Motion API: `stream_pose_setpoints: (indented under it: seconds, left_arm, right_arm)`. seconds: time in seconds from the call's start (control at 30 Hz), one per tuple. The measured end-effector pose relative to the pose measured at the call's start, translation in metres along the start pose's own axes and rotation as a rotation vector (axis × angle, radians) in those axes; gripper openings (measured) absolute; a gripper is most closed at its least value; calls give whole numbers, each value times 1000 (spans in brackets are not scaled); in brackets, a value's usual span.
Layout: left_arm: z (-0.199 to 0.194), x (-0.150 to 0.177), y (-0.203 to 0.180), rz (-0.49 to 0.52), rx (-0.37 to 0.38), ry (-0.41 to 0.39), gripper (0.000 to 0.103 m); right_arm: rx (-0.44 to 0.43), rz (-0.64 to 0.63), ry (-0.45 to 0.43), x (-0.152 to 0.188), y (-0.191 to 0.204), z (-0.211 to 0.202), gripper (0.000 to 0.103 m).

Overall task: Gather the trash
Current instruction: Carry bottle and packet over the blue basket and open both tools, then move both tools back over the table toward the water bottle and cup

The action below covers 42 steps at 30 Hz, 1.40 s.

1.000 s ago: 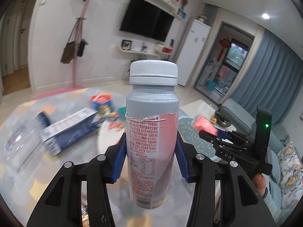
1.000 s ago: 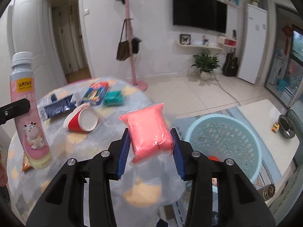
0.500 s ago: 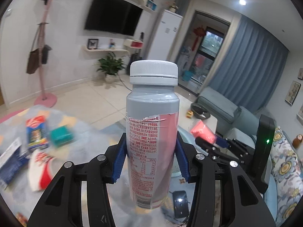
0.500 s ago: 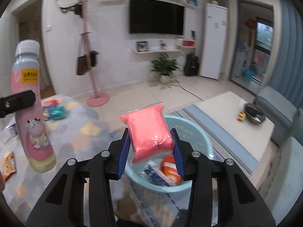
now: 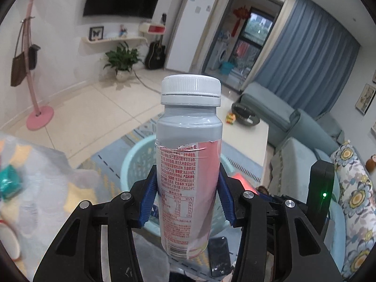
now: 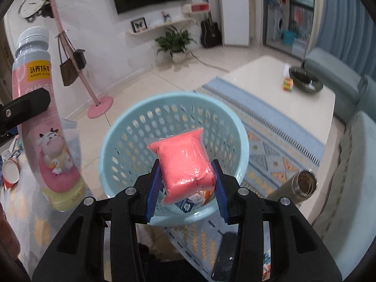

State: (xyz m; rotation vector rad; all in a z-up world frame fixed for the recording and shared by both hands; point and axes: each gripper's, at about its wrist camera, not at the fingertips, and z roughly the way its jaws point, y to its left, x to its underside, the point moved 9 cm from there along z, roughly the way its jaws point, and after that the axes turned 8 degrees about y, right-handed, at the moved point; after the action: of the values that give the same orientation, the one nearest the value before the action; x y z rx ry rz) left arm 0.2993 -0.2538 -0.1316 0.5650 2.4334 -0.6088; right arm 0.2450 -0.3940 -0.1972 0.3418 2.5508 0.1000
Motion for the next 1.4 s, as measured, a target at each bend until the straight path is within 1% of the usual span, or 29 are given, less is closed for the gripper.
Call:
stream_pose_setpoints:
  seconds: [0.13,0.27,0.33,0.37,0.4,0.47,0.5,0.73,0.93,1.2,1.4]
  left_arm:
    - [30,2,-1,10,-15,53,46]
    - [48,2,-2,6,-15,89,46]
    - [56,4,0,5,-27,115,46]
    - [56,4,1,5,-30,116,47]
    - [54,4,2,8,-28,111,52]
    - [49,1,1,7,-31,100,57]
    - [46,0,2,8,-31,93,58]
    - [9,4,3,7,-49,32,58]
    - [-34,17,2,4,-68,-26,58]
    - [-105,41,18,-39,-93,-125,58]
    - [-158,63,51,-111,-146,-186,58]
  right_arm:
    - [-10,17,55,5,-5,22,40]
    - [-19,26,95,11,-9,37,40]
    - [-23,24,105,13,-8,40,40]
    - [-22,21,106,13,-8,42,42]
    - [-21,17,104,12,-7,42,46]
    - [-23,16,95,11,-6,40,51]
    - [-23,16,89,10,-6,39,52]
    - [-51,10,53,9,1,21,52]
    - [-76,-44,1,10,27,-8,52]
    - [-126,-161,-87,11,83,-57,52]
    - [-179,-247,-130,19,135,-83,52]
